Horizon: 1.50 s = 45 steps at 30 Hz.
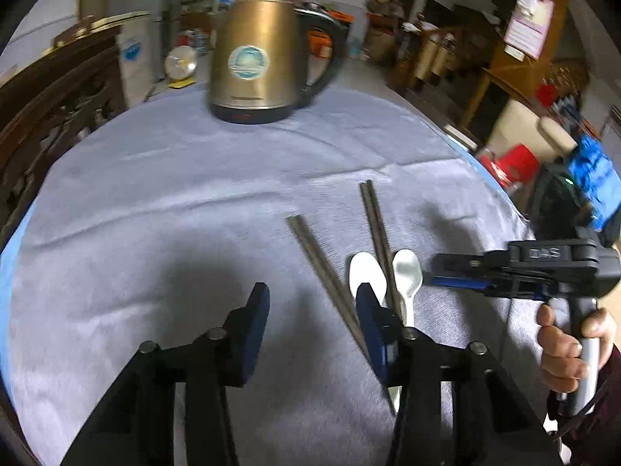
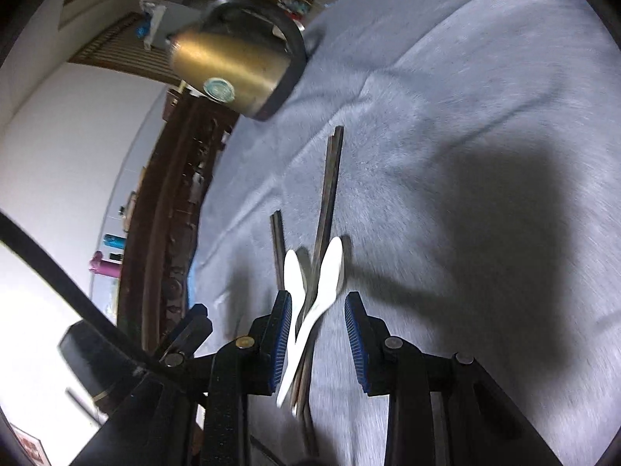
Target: Organize utensils
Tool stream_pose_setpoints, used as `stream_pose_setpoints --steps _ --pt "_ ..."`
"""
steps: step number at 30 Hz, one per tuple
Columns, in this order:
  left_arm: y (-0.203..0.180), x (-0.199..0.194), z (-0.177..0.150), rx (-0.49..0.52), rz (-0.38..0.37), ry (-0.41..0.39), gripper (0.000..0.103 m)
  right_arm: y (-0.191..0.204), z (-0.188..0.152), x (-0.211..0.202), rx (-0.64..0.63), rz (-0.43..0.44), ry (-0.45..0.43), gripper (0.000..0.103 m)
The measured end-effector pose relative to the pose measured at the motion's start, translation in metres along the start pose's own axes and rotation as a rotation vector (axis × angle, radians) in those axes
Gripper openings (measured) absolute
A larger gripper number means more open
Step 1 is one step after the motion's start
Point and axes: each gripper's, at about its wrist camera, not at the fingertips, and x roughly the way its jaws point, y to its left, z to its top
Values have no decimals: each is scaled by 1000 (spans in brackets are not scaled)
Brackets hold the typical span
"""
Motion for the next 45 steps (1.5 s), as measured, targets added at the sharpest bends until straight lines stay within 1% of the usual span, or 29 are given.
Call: stream_pose_setpoints --steps 2,3,4,5,6,7,9,11,16,18,19,21,23,26,28,31,36,39,43,45 --pt "-2 9 6 25 -11 16 47 1 6 11 2 -30 15 32" --pt "-4 12 7 33 -15 21 47 2 8 15 1 -45 21 29" --pt "-6 18 10 47 -24 31 47 2 9 21 -2 -69 32 24" --pt "-8 22 12 57 -27 39 47 4 10 26 -13 -83 40 11" --pt "-11 27 15 68 -25 44 47 5 11 31 -31 -103 47 6" --pt "-12 29 16 76 -24 44 47 7 11 31 -51 -116 36 4" --pt "-20 38 20 107 -24 50 47 11 11 30 -81 -148 17 4" --pt "-28 48 24 133 -35 70 47 12 10 20 -109 -171 -22 4" --pt "-37 71 28 165 -50 112 46 4 6 -6 -133 -150 -95 4" --pt "-39 78 27 173 -51 122 33 0 3 -16 -137 -144 -110 4" --pt "-41 78 26 185 -44 114 31 -2 3 -19 -134 -142 -111 4" --pt "-43 81 24 190 -66 135 8 -6 1 -25 -126 -136 -117 4" --pt "-43 84 22 191 -58 152 9 -8 0 -29 -121 -133 -120 4" --pt "-40 79 20 170 -49 141 6 -8 -2 -28 -109 -123 -124 4" --pt "-35 71 18 147 -54 125 6 -5 -7 -29 -115 -118 -128 4" --pt "-26 52 14 97 -42 85 6 -1 -14 -34 -131 -116 -144 4" --pt "-6 15 9 -17 -23 3 6 3 -28 -59 -147 -125 -217 4" --pt "9 -12 -1 -97 -10 -56 6 8 -38 -76 -157 -143 -279 4" --pt "23 -51 -20 -209 41 -142 6 20 -60 -105 -195 -166 -393 4" --pt "25 -73 -33 -257 71 -201 6 26 -74 -120 -213 -174 -449 4"
